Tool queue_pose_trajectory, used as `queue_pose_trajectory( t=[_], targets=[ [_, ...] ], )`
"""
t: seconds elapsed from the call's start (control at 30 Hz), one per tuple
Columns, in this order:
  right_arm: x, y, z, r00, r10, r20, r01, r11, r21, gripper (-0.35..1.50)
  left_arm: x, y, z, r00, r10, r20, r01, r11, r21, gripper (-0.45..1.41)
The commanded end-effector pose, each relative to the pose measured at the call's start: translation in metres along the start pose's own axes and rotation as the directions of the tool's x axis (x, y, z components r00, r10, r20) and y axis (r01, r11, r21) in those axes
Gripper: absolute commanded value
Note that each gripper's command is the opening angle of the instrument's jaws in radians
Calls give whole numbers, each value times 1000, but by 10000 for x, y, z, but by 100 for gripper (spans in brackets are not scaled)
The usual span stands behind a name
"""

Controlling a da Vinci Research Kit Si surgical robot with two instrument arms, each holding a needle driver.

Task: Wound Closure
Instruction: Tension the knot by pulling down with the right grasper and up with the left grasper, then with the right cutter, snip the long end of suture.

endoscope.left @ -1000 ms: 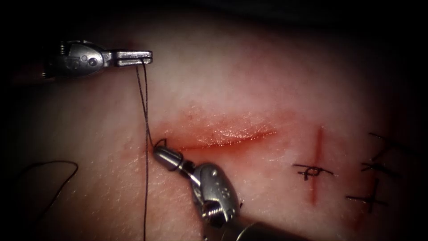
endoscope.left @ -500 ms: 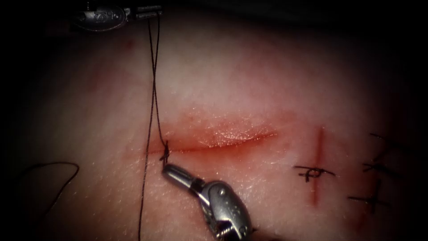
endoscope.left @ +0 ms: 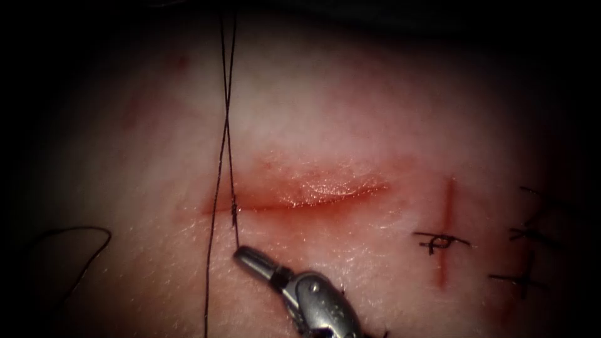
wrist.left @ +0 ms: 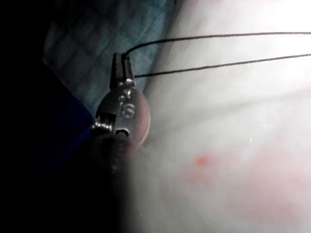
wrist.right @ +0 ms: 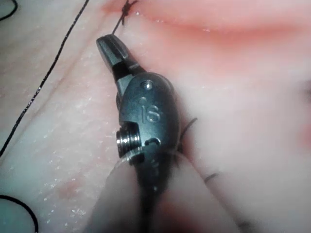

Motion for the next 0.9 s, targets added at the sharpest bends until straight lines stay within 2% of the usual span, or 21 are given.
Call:
queue_pose_trajectory(
  t=[0.03,0.17,0.37,0.5,0.63,0.67,0.73,0.77,0.83,0.9],
  targets=[
    [-6,-4,0,998,-42,39,42,999,-1,-35,-3,-6,11,1000,4,-1,-4,1000,5,-45],
    [-15,-9,-3,989,-91,118,92,996,3,-35,-7,-6,14,1000,8,2,-8,1000,9,-45],
    [-31,-14,-1,979,-112,167,112,994,10,-35,-13,-6,16,1000,17,12,-17,1000,5,-45],
    [-32,-16,0,980,-113,164,110,994,26,-35,-17,-5,17,1000,23,16,-23,1000,8,-45],
    [-26,-17,2,987,-103,120,97,994,57,-35,-15,0,10,1000,26,16,-26,1000,6,-45],
    [-24,-17,3,990,-99,100,93,994,65,-13,-14,1,8,1000,26,8,-26,1000,3,-45],
    [-17,-16,6,992,-115,45,112,991,71,87,-10,2,1,1000,14,-18,-14,1000,-7,-45],
    [-13,-15,7,993,-114,17,112,991,71,109,-8,3,-3,999,8,-35,-8,1000,-12,-45],
    [-7,-13,6,995,-104,-7,105,992,72,121,-3,4,-12,997,-19,-73,18,1000,-22,-45],
    [-2,-11,4,995,-99,-17,100,992,73,123,0,4,-17,995,-39,-91,37,999,-25,-45]
  ],
)
